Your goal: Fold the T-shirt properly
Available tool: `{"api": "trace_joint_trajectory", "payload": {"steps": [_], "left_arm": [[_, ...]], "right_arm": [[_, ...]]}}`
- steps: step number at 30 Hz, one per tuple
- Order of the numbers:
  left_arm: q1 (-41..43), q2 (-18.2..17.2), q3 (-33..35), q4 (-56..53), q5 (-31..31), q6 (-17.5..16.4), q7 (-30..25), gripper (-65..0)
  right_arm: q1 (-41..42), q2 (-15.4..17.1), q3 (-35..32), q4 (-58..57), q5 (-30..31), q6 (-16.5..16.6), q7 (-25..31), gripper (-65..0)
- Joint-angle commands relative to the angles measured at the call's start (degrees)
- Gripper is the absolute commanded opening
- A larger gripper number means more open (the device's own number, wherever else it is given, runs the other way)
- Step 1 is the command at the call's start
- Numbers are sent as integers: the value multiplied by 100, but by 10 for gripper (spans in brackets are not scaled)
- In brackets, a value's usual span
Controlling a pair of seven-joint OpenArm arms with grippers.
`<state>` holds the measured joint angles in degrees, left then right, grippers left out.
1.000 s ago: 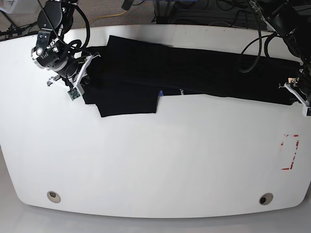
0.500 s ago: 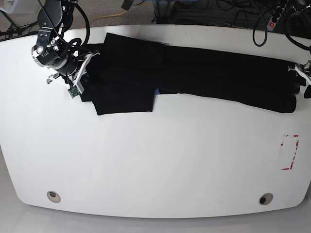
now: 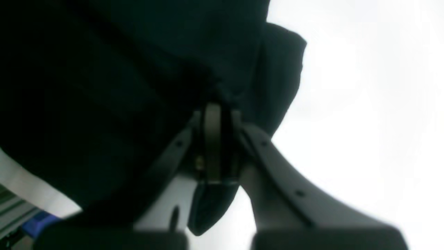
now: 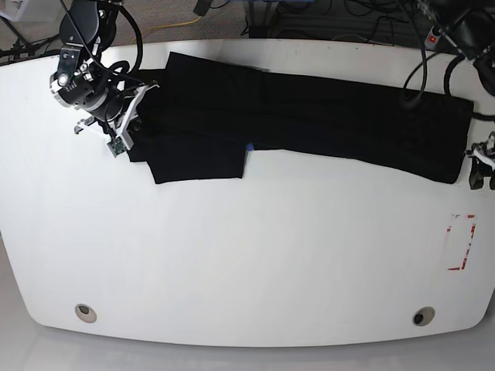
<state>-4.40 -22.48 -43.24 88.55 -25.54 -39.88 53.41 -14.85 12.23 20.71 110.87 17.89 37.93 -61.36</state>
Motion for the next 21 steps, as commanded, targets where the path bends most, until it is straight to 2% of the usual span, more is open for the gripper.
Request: {"api": "trace_joint_trajectory", "payload": {"steps": [1, 4, 7, 10, 12, 21], "left_arm": [[-364, -104, 241, -385, 273, 177, -132, -357], [-812, -104, 487, -1036, 976, 449, -167, -357], [-1146, -86, 733, -1572, 1512, 458, -378, -357], [-1234, -77, 953, -1994, 1890, 467, -835, -357], [-1234, -77, 953, -2161, 2005, 476, -1064, -357], [-1252, -86, 962, -2838, 2022, 458, -1143, -357]], "right_arm": [[65, 3, 26, 117, 35, 0, 110, -650], [74, -76, 26, 109, 9, 0, 119, -650], [109, -111, 26, 109, 26, 0, 119, -650], [145, -287, 26, 109, -18, 0, 119, -650], [145, -322, 26, 100, -9, 0, 119, -650], [145, -331, 26, 100, 26, 0, 119, -650]]}}
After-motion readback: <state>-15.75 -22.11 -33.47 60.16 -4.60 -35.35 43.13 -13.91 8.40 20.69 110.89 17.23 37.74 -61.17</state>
